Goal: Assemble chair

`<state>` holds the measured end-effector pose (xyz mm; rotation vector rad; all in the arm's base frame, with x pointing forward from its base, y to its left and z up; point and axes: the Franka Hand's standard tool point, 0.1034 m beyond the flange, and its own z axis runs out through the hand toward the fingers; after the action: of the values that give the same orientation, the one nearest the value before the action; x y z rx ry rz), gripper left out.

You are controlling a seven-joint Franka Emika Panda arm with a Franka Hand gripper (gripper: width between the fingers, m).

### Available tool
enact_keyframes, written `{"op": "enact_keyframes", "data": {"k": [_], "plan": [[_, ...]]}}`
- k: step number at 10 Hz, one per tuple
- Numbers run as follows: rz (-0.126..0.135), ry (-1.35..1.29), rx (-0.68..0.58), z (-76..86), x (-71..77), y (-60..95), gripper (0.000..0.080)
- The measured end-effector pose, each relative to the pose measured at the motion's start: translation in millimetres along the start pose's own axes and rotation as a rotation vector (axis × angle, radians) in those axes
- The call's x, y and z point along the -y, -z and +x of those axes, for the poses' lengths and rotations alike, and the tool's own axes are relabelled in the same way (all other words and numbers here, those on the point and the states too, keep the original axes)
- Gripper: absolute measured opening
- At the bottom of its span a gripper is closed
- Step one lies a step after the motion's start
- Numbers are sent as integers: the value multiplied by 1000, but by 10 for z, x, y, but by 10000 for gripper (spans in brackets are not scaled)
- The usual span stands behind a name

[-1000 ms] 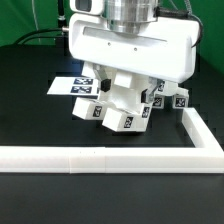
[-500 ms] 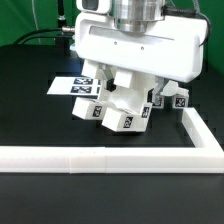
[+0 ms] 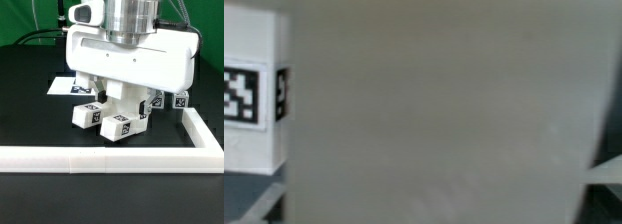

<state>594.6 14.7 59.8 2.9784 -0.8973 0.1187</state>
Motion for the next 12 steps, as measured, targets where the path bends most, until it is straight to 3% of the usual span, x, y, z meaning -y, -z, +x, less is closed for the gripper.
{"op": "enact_keyframes", "data": {"k": [3,7,9,10,12], "plan": [[-2,19,-5,51,-49,-35,648],[2,41,-3,128,-63,30,649],[4,64,25,149,-77,339,649],[10,102,0,135,3,478,649],[9,111,38,59,59,638,649]]}}
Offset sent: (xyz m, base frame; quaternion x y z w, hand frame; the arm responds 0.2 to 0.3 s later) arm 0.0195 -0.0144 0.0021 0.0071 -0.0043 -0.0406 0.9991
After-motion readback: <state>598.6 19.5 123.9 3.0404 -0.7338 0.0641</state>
